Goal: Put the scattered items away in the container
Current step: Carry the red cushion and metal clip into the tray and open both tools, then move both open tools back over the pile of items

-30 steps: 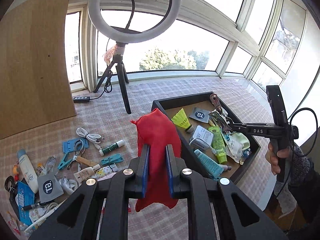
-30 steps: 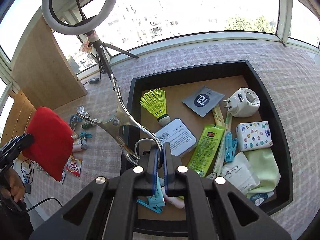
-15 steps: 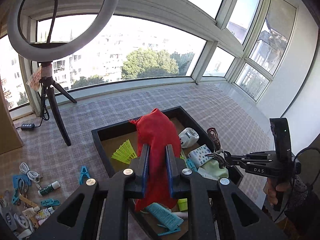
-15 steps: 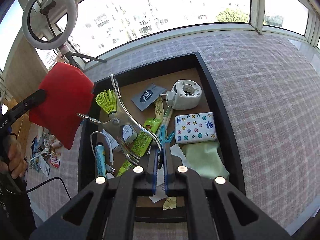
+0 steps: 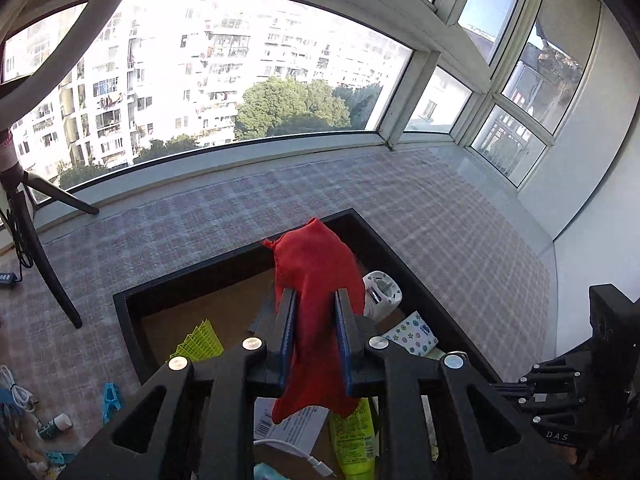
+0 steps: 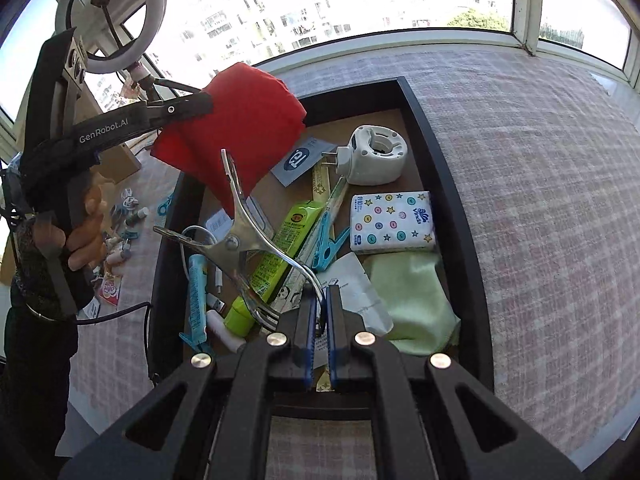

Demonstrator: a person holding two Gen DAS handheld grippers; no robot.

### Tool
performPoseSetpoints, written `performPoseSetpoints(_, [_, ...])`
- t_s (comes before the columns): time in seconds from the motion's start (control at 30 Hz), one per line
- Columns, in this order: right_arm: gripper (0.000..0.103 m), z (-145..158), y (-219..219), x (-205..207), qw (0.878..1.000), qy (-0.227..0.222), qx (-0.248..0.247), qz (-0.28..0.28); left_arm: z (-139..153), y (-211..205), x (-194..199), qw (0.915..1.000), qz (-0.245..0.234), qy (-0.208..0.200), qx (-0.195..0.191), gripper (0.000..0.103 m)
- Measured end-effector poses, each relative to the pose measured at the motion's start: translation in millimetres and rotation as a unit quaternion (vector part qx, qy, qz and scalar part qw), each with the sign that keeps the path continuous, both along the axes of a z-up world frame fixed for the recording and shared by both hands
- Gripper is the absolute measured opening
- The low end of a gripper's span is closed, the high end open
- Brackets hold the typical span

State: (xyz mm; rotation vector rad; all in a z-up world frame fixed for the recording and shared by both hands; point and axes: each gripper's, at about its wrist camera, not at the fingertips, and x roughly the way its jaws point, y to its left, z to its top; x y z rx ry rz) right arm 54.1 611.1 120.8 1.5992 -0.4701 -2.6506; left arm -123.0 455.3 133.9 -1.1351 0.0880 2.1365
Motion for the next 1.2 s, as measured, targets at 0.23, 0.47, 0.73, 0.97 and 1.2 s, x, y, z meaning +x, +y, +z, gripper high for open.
performPoseSetpoints(0.23, [0.012,3.8,-12.6,6.7,1.0,-0.001,0.007,0.008,13.4,-23.8,10.0,0.9995,0.02,0.019,-0.018,0.032])
performPoseSetpoints(0.47, [0.012,14.4,-23.1,11.2,1.0,0.007,0.005,0.007,37.5,-53.6,30.8,0.9979,0.034,0.053,-0.015,0.032])
performPoseSetpoints(0.73, [0.031,26.6,-47.3,9.2,0.999,0.032,0.004,0.017,47.1,-100.3,52.9,0.9962,0.067,0.055,-0.009,0.032])
performPoseSetpoints(0.97, [0.046,35.0,-87.0,-3.5,0.998,0.056,0.007,0.04,50.5,-173.3,74.2,0.9905,0.12,0.063,-0.023,0.041])
performPoseSetpoints(1.2, [0.053,38.4,-142.4,-18.5,0.994,0.085,0.011,0.072,40.4,-270.6,93.9,0.9786,0.19,0.054,-0.059,0.046])
